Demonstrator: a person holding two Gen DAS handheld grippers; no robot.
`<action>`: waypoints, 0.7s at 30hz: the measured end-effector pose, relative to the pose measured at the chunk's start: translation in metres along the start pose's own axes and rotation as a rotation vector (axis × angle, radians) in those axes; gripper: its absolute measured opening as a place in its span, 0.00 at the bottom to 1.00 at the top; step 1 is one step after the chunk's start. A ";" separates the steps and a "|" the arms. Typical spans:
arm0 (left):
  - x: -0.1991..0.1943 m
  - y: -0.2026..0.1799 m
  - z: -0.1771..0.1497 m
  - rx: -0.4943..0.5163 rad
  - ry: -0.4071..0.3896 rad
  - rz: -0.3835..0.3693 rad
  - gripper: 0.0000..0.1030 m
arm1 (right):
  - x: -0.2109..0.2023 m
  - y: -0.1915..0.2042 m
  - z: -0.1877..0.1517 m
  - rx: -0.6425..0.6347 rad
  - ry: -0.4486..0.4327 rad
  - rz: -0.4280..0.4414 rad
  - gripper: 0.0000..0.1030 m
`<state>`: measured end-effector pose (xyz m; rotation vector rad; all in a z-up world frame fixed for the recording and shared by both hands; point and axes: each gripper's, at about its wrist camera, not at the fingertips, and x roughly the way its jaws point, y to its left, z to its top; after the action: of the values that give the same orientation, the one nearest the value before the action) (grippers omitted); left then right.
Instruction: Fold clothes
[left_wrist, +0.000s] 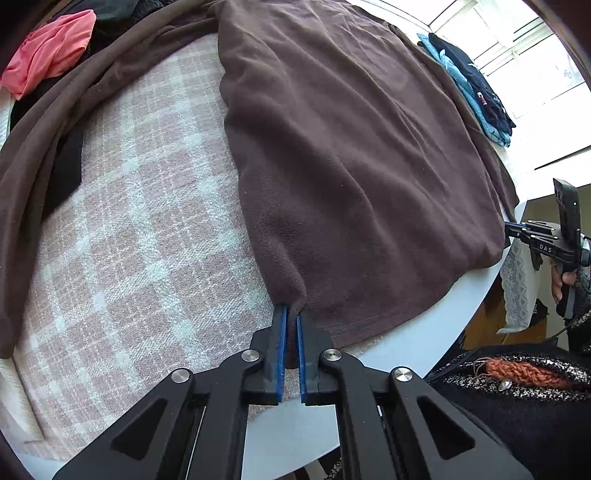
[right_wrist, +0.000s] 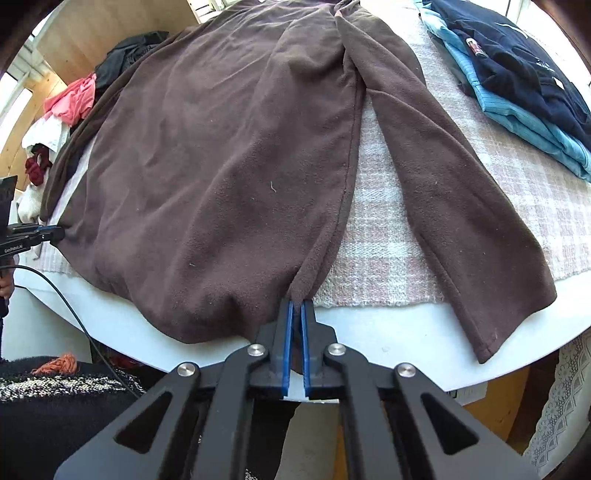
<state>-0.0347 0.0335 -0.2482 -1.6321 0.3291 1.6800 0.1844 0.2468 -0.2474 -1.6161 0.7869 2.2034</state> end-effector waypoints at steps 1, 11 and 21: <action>-0.006 0.001 0.000 -0.005 -0.014 -0.016 0.03 | -0.009 0.003 0.000 0.017 -0.015 0.029 0.04; -0.122 0.026 0.034 0.006 -0.233 -0.064 0.03 | -0.114 -0.059 0.048 0.112 -0.188 0.196 0.04; -0.071 0.028 0.014 0.049 -0.027 0.049 0.12 | 0.002 -0.108 0.024 0.127 0.051 -0.098 0.04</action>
<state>-0.0709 -0.0001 -0.1888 -1.5762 0.3969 1.7159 0.2229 0.3479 -0.2716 -1.6195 0.8260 2.0103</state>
